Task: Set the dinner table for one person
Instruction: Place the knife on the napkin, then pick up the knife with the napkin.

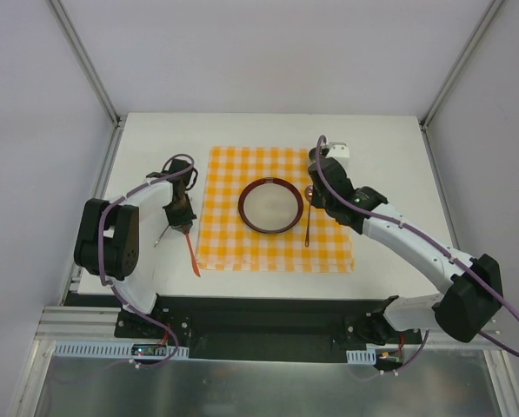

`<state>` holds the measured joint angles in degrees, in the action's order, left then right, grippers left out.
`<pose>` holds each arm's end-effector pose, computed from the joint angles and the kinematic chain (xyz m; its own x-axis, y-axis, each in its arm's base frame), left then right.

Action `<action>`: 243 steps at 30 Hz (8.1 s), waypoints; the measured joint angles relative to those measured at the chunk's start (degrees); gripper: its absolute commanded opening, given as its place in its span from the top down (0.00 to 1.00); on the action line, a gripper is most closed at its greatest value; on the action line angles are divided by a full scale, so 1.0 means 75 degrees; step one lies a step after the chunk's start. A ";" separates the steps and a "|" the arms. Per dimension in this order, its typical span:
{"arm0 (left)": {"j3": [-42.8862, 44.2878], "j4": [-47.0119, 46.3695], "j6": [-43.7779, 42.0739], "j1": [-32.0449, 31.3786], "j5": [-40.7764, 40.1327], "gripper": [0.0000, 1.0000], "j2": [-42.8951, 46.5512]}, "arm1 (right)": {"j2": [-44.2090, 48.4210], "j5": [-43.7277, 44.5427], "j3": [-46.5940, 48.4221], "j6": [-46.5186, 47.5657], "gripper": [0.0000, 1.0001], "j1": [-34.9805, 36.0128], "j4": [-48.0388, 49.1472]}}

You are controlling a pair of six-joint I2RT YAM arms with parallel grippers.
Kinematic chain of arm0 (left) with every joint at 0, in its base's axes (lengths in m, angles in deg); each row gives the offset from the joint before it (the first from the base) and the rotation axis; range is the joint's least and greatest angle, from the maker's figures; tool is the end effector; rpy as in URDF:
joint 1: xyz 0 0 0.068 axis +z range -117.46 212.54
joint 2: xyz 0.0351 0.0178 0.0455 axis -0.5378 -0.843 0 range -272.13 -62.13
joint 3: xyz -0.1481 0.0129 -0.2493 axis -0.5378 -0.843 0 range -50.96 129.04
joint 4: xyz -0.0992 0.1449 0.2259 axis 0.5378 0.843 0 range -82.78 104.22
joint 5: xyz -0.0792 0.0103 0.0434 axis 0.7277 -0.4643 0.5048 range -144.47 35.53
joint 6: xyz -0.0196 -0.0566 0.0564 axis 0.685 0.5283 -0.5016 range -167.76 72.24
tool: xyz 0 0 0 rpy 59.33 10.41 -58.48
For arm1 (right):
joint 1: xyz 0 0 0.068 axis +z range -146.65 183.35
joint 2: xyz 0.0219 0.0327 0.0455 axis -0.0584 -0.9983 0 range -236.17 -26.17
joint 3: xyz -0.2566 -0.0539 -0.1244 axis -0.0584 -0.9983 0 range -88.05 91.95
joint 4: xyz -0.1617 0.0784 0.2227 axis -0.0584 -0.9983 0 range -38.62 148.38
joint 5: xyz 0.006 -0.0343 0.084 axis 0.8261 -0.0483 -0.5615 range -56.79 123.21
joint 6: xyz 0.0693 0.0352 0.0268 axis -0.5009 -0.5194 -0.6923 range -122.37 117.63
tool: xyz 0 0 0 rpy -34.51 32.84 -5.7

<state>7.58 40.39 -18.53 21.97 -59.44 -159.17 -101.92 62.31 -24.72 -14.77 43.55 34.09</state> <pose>0.3451 -0.0580 0.1336 -0.8904 -0.3288 -0.3148 -0.3197 0.9440 -0.0818 0.2804 0.1915 0.3055 -0.5031 -0.1794 -0.8454 -0.1619 0.9805 -0.1117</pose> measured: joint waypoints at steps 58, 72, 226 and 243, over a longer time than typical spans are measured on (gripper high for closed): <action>0.5295 0.1510 0.0312 -0.4351 -0.0230 1.00 -0.2197 | -0.0114 0.0758 -0.0807 -0.0312 0.79 0.0073 -0.0306; 0.6120 0.1693 0.0367 -0.4701 -0.0189 1.00 -0.3077 | 0.0344 0.0901 -0.0962 -0.0315 0.79 0.0073 -0.0460; 0.2159 0.1335 0.0991 -0.4832 -0.2343 0.75 0.0117 | -0.2206 0.2591 -0.1102 -0.0918 0.57 0.2305 0.1142; 0.1003 0.0533 0.0554 -0.2984 -0.1711 0.75 0.1070 | -0.1816 0.3672 -0.1580 -0.3687 0.59 0.2422 0.0466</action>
<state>15.10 44.39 -14.38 -0.41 -72.27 -151.14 -115.53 89.85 -36.57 -42.42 61.72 37.59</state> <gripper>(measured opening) 0.254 0.416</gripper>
